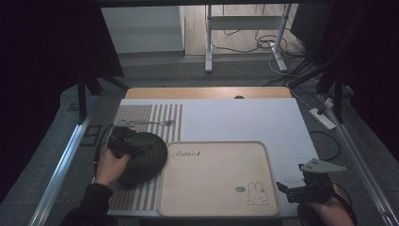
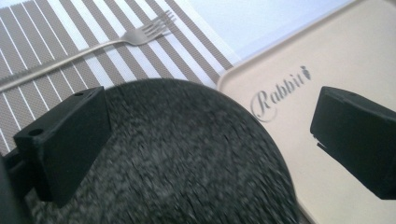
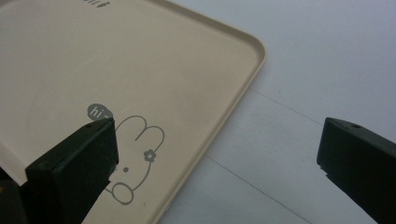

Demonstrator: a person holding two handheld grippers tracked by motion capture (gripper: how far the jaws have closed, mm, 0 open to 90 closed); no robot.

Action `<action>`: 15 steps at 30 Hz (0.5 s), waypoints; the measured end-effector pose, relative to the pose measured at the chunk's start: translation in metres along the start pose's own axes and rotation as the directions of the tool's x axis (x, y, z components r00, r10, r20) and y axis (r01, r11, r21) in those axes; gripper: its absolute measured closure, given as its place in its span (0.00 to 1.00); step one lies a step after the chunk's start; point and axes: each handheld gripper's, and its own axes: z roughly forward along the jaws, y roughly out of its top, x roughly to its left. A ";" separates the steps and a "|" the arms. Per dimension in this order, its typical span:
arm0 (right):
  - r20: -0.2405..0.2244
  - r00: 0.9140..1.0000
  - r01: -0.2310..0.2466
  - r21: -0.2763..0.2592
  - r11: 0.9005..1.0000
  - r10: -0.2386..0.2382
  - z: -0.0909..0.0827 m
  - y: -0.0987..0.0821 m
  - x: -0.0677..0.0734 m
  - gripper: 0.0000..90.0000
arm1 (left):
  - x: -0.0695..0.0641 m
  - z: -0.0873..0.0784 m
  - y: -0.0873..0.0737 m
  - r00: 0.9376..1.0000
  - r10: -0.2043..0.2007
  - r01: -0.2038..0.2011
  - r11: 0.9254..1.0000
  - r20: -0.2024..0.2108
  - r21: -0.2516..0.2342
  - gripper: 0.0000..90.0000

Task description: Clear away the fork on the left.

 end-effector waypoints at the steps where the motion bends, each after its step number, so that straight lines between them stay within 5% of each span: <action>1: 0.000 1.000 0.000 0.000 1.000 0.000 0.000 0.000 0.000 0.00 | 0.001 0.002 0.002 1.000 -0.003 0.003 1.000 0.001 0.001 0.00; 15: -0.001 1.000 0.000 0.000 1.000 0.000 0.000 0.000 0.000 0.00 | 0.019 0.026 0.019 0.998 -0.042 0.043 0.999 -0.035 0.027 0.00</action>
